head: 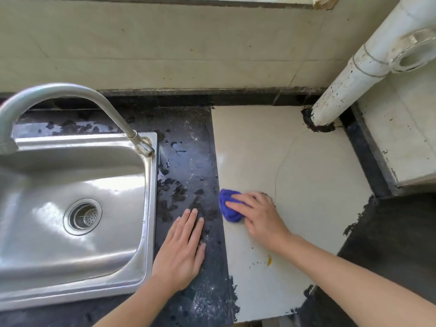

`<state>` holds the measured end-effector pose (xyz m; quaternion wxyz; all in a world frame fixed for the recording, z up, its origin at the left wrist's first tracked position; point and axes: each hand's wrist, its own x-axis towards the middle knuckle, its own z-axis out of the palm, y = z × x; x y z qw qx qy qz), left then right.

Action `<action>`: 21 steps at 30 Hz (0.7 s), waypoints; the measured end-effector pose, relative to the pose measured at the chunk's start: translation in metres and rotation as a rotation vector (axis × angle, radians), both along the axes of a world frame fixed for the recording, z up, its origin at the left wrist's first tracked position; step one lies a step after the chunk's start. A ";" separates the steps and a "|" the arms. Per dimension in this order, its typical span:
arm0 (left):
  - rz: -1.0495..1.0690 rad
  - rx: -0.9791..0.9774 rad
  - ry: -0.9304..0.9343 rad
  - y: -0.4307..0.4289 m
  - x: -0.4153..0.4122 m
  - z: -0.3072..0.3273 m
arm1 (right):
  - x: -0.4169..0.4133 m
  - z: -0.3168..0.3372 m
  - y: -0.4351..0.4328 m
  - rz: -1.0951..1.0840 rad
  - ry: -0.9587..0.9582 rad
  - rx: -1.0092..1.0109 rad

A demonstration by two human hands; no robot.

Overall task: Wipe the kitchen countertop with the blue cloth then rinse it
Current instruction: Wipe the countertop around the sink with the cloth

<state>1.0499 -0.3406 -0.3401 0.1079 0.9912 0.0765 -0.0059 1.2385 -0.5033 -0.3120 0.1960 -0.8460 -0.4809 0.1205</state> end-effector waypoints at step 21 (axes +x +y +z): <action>0.021 -0.014 0.097 -0.001 0.000 0.007 | -0.106 0.014 -0.106 -0.332 0.183 -0.050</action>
